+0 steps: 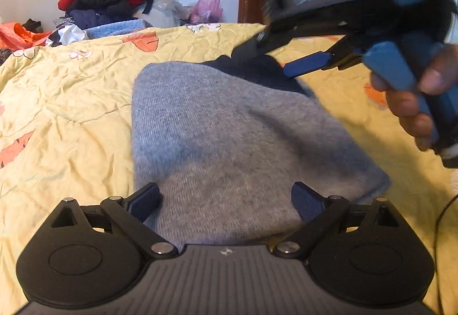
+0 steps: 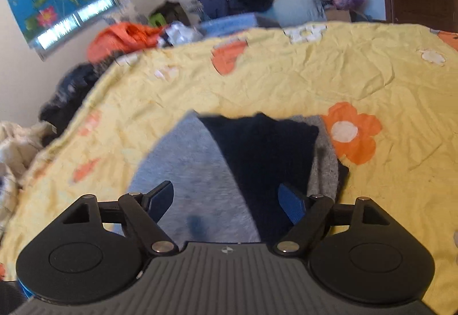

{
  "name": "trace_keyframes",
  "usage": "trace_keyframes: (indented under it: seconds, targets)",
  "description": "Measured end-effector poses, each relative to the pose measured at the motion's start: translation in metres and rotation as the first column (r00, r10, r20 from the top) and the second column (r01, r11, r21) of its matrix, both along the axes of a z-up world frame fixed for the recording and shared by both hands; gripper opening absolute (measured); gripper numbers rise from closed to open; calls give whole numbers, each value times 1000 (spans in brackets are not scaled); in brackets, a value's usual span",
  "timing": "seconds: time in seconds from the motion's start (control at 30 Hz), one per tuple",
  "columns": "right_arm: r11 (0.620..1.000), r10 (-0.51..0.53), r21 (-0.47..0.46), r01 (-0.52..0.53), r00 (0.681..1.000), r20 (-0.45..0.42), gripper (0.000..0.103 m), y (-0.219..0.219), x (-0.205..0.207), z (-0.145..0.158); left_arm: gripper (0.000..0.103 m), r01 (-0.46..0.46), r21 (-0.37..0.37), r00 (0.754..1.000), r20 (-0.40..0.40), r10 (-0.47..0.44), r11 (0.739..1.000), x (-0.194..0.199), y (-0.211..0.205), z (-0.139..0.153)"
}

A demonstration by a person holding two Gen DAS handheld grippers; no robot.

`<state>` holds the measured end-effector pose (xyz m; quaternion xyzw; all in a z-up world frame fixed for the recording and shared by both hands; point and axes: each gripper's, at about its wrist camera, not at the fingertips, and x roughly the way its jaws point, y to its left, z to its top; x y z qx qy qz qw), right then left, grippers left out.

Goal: Fold small clothes

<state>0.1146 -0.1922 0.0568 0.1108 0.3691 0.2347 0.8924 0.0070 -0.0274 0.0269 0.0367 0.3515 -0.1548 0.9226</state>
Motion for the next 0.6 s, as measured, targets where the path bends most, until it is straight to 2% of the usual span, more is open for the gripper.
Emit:
trace_keyframes:
  seconds: [0.1,0.2,0.23,0.33,0.47,0.53,0.6]
  targets:
    - [996,74,43,-74,997,-2,88,1,-17,2,101,10,45,1000,4,-10,999,-2,-2,-9]
    - [995,93,-29,-96,992,-82,84,7,-14,-24,102,-11,48,1000,3,11,999,0,1,-9]
    - [994,103,-16,-104,994,-49,83,4,-16,-28,102,-29,48,1000,-11,29,998,1,3,-6]
    - [998,58,-18,-59,997,-57,80,2,-27,-14,101,-76,25,997,-11,77,997,-10,14,7]
    - [998,60,18,-61,998,24,88,-1,-61,5,101,-73,23,997,-18,73,997,-20,12,8]
    - [997,78,-19,-77,996,38,91,6,-72,0,101,-60,51,997,-41,62,997,-19,4,-2]
    - [995,71,-66,-74,997,-36,90,9,-64,-21,103,-60,46,997,-50,62,997,-17,2,-11]
